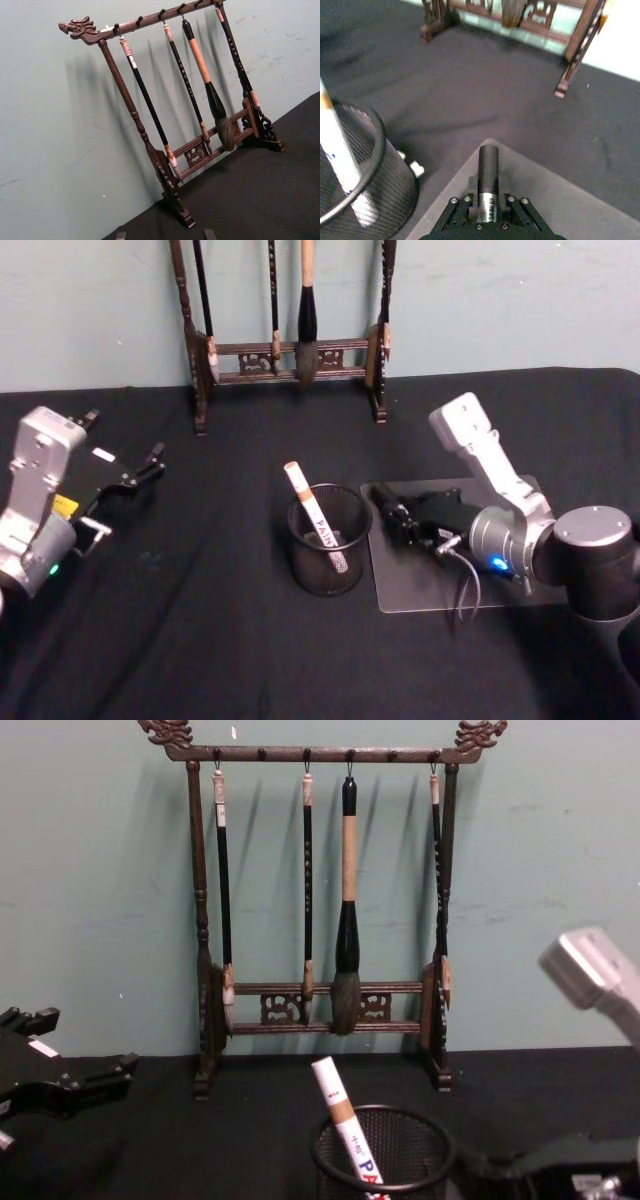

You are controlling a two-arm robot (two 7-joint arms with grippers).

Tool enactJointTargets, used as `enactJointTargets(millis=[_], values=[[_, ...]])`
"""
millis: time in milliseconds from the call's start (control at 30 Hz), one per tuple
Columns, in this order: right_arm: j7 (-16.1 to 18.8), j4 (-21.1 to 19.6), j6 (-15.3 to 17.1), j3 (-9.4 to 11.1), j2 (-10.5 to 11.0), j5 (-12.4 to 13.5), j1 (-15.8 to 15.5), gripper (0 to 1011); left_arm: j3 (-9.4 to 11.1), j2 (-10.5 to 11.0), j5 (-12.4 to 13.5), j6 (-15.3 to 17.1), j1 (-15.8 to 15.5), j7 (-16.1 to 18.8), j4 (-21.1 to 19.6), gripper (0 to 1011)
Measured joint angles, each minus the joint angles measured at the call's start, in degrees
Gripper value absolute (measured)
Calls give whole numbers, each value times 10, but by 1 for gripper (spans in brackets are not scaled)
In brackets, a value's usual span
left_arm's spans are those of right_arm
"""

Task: Pick up the water-based marker from the table and place it into the pen holder.

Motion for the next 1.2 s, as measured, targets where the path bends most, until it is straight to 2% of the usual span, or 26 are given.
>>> enactJointTargets(millis=[33, 167, 433, 500, 567, 600, 633, 700, 833, 900, 933, 1200], values=[[0, 0, 0, 0, 0, 0, 0, 237, 0, 0, 0, 0, 0, 0, 0, 1001], [7, -13, -42, 19, -2, 19, -12, 237, 0, 0, 0, 0, 0, 0, 0, 1001], [30, -42, -137, 46, 5, 61, -36, 237, 0, 0, 0, 0, 0, 0, 0, 1001], [41, -52, -182, 53, 5, 79, -46, 237, 0, 0, 0, 0, 0, 0, 0, 1001], [46, -55, -203, 57, 5, 86, -50, 237, 0, 0, 0, 0, 0, 0, 0, 1001], [51, -57, -227, 59, 3, 94, -54, 237, 0, 0, 0, 0, 0, 0, 0, 1001], [53, -57, -238, 59, 1, 97, -55, 237, 0, 0, 0, 0, 0, 0, 0, 1001], [63, -58, -271, 59, -2, 107, -57, 237, 0, 0, 0, 0, 0, 0, 0, 1001], [77, -55, -306, 53, -8, 117, -57, 237, 0, 0, 0, 0, 0, 0, 0, 1001], [88, -46, -329, 42, -14, 123, -51, 237, 0, 0, 0, 0, 0, 0, 0, 1001], [88, -46, -329, 42, -14, 123, -51, 237, 0, 0, 0, 0, 0, 0, 0, 1001], [113, -6, -370, 5, -37, 134, -25, 237, 0, 0, 0, 0, 0, 0, 0, 1001]])
